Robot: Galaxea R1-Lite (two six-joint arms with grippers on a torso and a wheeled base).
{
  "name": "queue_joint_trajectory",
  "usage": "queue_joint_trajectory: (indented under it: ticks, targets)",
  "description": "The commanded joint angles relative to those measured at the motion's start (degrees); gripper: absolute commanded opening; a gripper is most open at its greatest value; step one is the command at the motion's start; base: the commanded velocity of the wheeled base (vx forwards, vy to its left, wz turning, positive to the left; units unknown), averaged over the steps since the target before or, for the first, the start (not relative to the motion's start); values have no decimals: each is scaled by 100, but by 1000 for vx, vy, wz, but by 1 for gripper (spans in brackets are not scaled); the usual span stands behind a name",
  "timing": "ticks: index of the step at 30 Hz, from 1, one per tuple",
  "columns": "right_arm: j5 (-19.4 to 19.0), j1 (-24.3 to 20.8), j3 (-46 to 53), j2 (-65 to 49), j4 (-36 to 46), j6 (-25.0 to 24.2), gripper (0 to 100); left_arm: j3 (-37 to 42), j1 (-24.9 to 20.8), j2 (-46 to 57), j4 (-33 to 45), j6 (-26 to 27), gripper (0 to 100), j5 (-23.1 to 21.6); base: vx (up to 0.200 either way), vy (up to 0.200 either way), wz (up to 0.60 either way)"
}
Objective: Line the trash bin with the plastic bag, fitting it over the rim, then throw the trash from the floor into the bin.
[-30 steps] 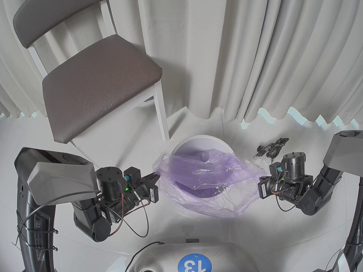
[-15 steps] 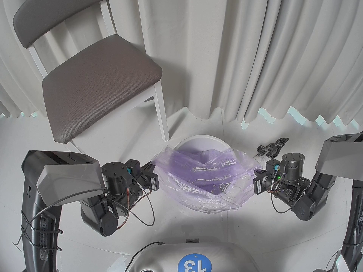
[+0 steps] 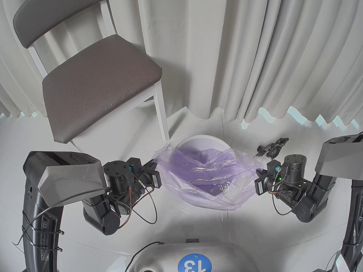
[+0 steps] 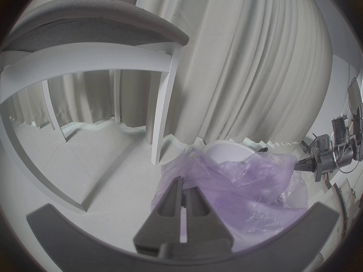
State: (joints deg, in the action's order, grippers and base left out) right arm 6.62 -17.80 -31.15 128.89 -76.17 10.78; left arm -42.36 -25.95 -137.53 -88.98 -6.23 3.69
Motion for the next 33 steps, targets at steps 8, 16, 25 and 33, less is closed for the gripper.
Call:
queue_joint_trajectory:
  ticks: [8,16,25,33]
  targets:
    - [-38,110,408,-277,32,126,100,26,-6,-28,-102,-10,0,0,0,0,0]
    - [-513,-13,715,-1701,436,188,100,237,20,34,-102,60,0,-27,0,0,0]
    - [-530,-716,-788,-2123,2387,197,100,422,47,16,-102,166,0,-132,0,0,0]
    - [-1154,-1200,-1385,-2026,3855,1032,100,721,143,-10,-102,509,0,-273,0,0,0]
